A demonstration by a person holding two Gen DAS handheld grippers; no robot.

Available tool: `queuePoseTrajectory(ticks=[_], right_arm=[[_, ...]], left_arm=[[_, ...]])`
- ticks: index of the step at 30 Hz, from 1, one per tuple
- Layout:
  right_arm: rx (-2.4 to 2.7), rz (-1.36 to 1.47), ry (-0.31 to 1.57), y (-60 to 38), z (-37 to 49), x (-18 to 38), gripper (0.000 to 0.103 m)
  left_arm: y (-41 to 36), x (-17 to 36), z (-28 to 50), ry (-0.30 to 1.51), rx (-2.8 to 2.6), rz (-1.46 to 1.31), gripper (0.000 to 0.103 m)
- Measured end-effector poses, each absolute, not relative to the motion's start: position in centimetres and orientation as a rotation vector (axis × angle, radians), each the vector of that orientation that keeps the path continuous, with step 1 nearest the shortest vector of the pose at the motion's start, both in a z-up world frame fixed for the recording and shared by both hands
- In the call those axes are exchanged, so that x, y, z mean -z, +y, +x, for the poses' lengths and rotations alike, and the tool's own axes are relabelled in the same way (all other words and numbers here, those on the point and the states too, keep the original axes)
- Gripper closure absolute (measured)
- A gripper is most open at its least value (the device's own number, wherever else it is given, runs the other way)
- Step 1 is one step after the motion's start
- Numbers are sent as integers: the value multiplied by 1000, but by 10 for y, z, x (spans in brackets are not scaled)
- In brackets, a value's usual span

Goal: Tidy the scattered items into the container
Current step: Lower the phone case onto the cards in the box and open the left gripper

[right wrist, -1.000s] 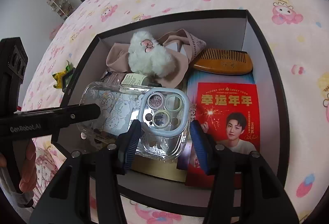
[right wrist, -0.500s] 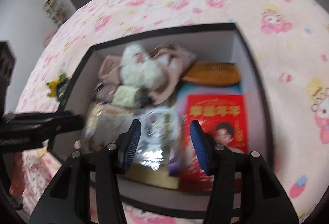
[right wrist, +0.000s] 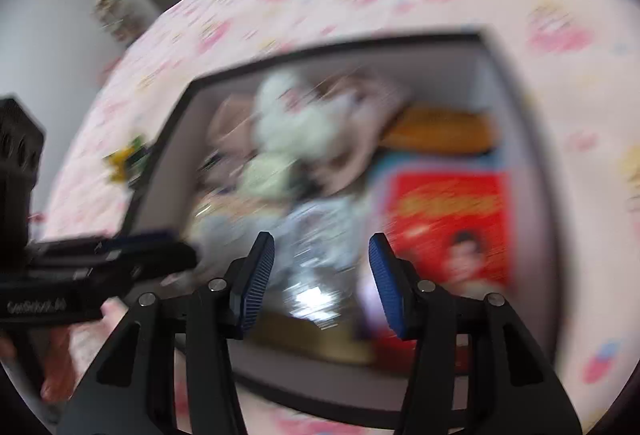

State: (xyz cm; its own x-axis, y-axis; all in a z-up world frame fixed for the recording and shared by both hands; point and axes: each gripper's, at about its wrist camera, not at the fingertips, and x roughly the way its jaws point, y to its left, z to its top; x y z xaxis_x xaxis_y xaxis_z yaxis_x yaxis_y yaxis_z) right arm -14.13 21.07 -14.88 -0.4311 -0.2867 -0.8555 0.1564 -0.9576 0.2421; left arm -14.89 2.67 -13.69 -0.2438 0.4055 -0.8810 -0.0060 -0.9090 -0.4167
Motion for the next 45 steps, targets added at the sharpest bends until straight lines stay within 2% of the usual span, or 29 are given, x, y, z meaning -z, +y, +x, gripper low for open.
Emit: queuePoseTrajectory(ticks=[2, 13, 14, 16, 21, 25, 31, 32, 33, 36, 38, 42, 45], right_arm=[[2553, 1462, -166, 219, -138, 140, 52], [2603, 1428, -333, 243, -142, 132, 52], [2611, 1421, -329, 244, -142, 130, 52], [2596, 1432, -342, 245, -142, 132, 52], [2518, 1472, -356, 239, -145, 140, 52], [2402, 1529, -372, 226, -147, 153, 52], [2279, 1637, -311, 201, -154, 175, 52], [2260, 1640, -303, 197, -154, 177, 49], [2234, 1637, -315, 194, -154, 178, 45], [2174, 1611, -376, 194, -150, 176, 45], [2199, 1591, -404, 199, -150, 172, 46], [2466, 1512, -279, 212, -148, 151, 45], [2522, 1467, -306, 219, -146, 143, 45]], left_arm=[[35, 143, -150, -483, -2189, -1755, 63], [87, 166, -172, -428, -2116, -1742, 65], [89, 168, -172, -416, -2122, -1756, 65], [89, 170, -170, -381, -2152, -1790, 72], [67, 164, -165, -302, -2236, -1888, 72], [38, 148, -154, -441, -2237, -1838, 72], [16, 127, -142, -466, -2325, -1760, 72], [14, 128, -142, -482, -2320, -1753, 72], [13, 129, -142, -498, -2320, -1745, 72], [16, 135, -146, -517, -2321, -1752, 72], [16, 138, -144, -530, -2318, -1753, 72], [20, 140, -143, -545, -2298, -1719, 72], [30, 144, -147, -542, -2262, -1707, 72]])
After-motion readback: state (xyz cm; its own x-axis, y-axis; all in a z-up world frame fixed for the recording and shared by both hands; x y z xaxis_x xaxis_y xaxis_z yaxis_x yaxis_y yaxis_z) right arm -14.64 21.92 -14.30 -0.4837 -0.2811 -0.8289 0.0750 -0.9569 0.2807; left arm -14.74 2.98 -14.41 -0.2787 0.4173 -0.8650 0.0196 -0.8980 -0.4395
